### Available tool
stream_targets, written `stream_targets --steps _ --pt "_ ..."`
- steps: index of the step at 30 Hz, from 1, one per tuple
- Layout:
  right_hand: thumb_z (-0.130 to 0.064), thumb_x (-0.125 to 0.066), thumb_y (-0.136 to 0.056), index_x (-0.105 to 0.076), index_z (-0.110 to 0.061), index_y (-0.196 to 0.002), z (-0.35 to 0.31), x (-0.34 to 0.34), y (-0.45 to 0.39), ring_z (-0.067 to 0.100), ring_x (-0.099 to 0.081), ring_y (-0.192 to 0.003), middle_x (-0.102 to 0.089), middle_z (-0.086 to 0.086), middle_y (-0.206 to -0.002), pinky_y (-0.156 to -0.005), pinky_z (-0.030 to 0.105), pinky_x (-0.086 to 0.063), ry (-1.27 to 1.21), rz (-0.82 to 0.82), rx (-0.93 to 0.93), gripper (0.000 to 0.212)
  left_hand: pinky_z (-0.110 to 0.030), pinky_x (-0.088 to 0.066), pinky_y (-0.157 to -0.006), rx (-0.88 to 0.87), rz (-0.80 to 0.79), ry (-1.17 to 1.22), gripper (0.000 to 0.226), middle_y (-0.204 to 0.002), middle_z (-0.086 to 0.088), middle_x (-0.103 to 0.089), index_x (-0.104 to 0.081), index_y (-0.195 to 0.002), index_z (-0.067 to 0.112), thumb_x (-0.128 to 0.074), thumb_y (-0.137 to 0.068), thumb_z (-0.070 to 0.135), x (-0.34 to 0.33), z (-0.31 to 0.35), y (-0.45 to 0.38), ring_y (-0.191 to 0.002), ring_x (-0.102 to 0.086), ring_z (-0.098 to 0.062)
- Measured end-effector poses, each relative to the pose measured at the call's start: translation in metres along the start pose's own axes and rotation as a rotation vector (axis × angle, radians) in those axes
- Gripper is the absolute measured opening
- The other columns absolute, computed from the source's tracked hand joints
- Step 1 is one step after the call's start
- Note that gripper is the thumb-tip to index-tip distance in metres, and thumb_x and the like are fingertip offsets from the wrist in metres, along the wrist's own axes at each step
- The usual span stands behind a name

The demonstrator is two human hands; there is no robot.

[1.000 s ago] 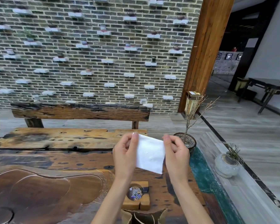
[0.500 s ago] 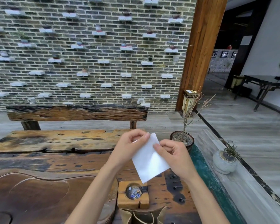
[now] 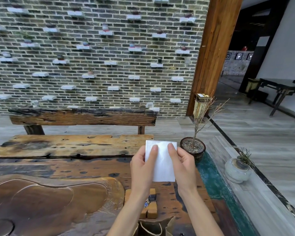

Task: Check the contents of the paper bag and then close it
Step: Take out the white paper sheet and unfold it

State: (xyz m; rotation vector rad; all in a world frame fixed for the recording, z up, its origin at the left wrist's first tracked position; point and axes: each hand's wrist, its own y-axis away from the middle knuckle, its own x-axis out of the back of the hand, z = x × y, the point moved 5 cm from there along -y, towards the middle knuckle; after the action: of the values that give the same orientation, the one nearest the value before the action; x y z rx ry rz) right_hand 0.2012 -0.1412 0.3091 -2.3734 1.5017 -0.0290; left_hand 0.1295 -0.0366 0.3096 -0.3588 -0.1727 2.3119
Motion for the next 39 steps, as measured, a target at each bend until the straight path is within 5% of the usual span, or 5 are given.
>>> stream_targets --steps 12,15,18,23,39 --pt "-0.038 -0.061 -0.093 -0.040 -0.019 -0.049 -0.005 -0.004 0.002 0.010 -0.027 -0.048 -0.032 0.000 -0.045 -0.047 0.029 -0.020 0.216 0.130 0.155 0.053 -0.030 -0.024 -0.054 -0.110 0.200 -0.079 0.049 -0.048 0.011 -0.034 -0.037 -0.051 0.024 -0.060 -0.095 0.028 0.008 -0.006 0.001 -0.053 -0.030 -0.011" --pt "-0.043 -0.062 -0.093 -0.058 -0.005 -0.059 0.001 -0.003 0.002 0.016 -0.041 -0.051 -0.049 0.022 -0.051 -0.050 0.030 -0.030 0.125 0.085 0.109 0.052 -0.030 -0.028 -0.052 -0.087 0.179 -0.052 0.048 -0.047 0.010 -0.042 -0.044 -0.051 0.026 -0.058 -0.096 0.025 0.005 -0.010 0.002 -0.050 -0.036 -0.009" --pt "-0.038 -0.063 -0.090 -0.070 -0.011 -0.063 0.004 0.001 0.001 0.011 -0.055 -0.054 -0.065 0.005 -0.056 -0.052 0.025 -0.042 -0.021 -0.001 -0.043 0.039 -0.035 -0.038 -0.054 -0.056 0.132 -0.016 0.038 -0.055 0.006 -0.056 -0.057 -0.058 0.022 -0.058 -0.096 0.025 0.005 -0.013 0.002 -0.056 -0.049 -0.013" --pt "-0.028 -0.058 -0.094 -0.066 0.003 -0.121 0.019 -0.005 0.007 0.038 -0.060 -0.122 -0.066 0.026 -0.125 -0.110 0.051 -0.041 -0.370 -0.280 -0.464 0.042 -0.032 -0.039 -0.054 -0.064 0.100 -0.004 0.035 -0.058 0.007 -0.058 -0.061 -0.061 0.021 -0.060 -0.095 0.026 0.010 -0.009 0.001 -0.057 -0.051 -0.012" --pt "-0.026 -0.048 -0.100 -0.052 -0.003 -0.137 0.032 0.006 0.015 0.035 -0.060 -0.125 -0.063 0.019 -0.133 -0.108 0.053 -0.043 -0.442 -0.353 -0.633 0.044 -0.027 -0.035 -0.047 -0.031 0.074 -0.079 0.037 -0.057 -0.004 -0.054 -0.068 -0.083 0.015 -0.043 -0.099 0.036 0.029 -0.024 -0.001 -0.047 -0.044 -0.016"
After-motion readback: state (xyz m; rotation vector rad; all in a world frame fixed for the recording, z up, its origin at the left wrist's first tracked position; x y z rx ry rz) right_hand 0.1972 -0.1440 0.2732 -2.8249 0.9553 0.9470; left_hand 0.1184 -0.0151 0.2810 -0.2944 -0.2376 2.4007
